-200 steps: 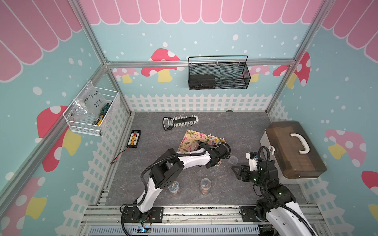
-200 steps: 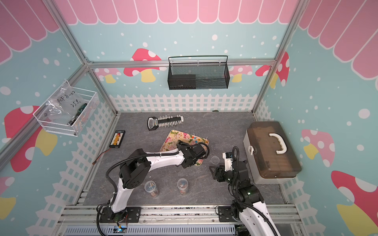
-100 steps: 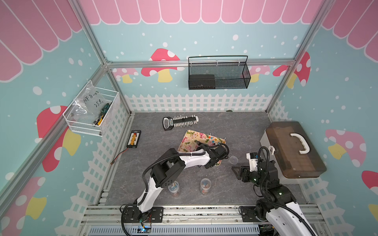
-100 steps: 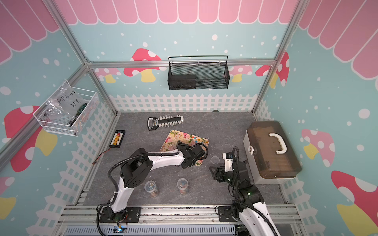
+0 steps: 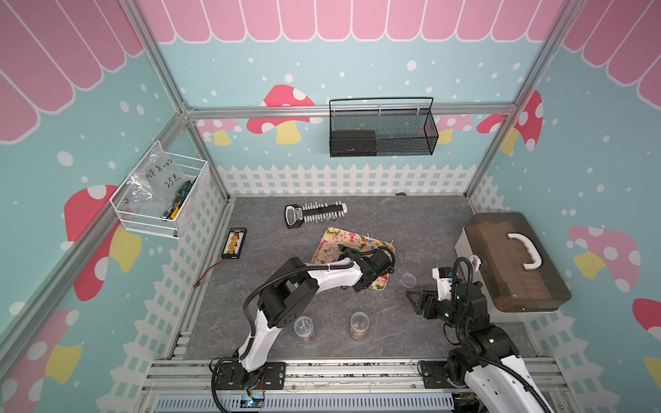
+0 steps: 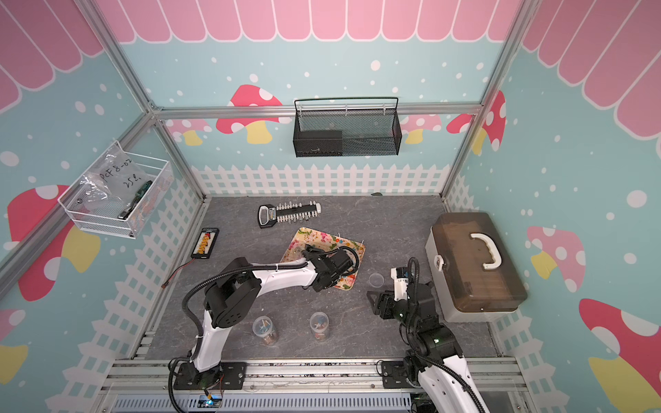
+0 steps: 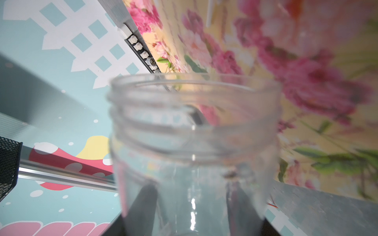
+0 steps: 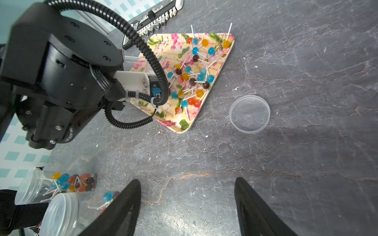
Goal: Pour the candies out of the jar
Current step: 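Pour the candies out of the jar onto the tray.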
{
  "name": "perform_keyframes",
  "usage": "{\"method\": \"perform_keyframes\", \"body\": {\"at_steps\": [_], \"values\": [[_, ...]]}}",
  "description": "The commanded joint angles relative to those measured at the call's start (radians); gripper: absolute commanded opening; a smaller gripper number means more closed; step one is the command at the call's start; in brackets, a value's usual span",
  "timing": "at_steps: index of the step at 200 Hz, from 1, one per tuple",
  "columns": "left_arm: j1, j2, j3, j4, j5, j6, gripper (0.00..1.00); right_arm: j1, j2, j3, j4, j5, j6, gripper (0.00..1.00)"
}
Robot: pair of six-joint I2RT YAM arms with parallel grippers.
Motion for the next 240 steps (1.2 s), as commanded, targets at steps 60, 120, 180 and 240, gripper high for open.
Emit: {"method": "perform_keyframes", "body": {"at_steps": [60, 120, 180, 240], "values": [[0.006, -0.026, -0.019, -0.031, 0.095, -0.174, 0.44, -0.007, 0.081, 0.113, -0.053, 0.030, -0.039, 0.71], [0.028, -0.195, -0.041, -0.064, 0.230, -0.391, 0.44, -0.007, 0.206, 0.304, -0.085, 0.055, -0.093, 0.71], [0.049, -0.402, -0.134, -0.004, 0.442, -0.606, 0.44, -0.007, 0.484, 0.582, -0.113, -0.063, -0.187, 0.67], [0.050, -0.677, -0.283, 0.210, 0.697, -0.704, 0.45, -0.005, 0.682, 0.815, -0.111, -0.314, -0.204, 0.60]]}}
